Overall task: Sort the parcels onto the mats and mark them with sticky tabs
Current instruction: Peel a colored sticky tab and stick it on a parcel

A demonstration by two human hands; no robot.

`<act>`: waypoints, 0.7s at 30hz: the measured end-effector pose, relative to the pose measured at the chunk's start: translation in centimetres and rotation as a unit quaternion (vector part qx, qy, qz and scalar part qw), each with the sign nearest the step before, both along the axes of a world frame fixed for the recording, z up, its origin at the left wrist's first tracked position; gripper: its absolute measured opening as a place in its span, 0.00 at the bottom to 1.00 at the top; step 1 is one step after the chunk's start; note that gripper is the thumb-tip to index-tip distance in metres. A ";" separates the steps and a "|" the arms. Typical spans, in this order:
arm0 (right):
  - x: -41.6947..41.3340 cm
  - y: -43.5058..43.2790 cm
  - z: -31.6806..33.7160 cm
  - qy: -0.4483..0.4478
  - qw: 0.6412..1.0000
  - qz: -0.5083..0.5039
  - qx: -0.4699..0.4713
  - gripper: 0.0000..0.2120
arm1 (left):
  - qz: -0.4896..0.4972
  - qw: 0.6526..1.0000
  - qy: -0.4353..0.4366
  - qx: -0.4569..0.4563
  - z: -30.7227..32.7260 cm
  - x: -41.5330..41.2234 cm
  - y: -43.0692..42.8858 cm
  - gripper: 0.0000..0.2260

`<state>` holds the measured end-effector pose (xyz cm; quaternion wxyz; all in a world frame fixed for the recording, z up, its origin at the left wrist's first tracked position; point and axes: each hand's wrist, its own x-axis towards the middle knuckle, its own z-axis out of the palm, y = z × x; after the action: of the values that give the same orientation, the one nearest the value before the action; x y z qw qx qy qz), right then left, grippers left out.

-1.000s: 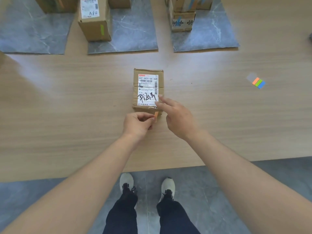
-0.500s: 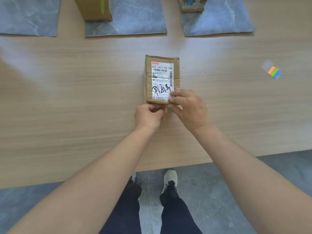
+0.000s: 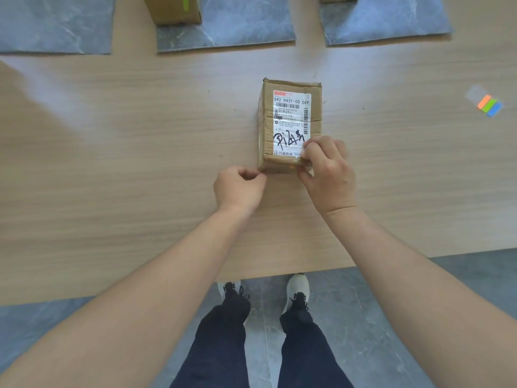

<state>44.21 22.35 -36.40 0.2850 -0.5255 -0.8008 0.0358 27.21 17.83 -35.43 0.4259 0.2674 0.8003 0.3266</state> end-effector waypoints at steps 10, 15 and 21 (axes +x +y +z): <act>0.2 -1.0 3.4 0.265 0.933 -0.100 -0.221 0.18 | 0.031 0.976 -0.199 0.078 4.6 -1.2 3.1 0.17; -1.9 0.0 4.7 0.422 0.782 -0.173 -0.425 0.22 | -0.001 0.962 -0.267 0.055 5.8 -0.6 2.9 0.16; -3.1 -0.3 9.1 0.453 0.781 -0.175 -0.392 0.18 | -0.037 0.968 -0.230 0.092 9.8 -1.4 2.9 0.16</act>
<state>41.15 22.08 -27.33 0.3861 -0.6463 -0.3906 0.5298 25.84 20.71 -25.65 0.5839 0.2530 0.6368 0.4353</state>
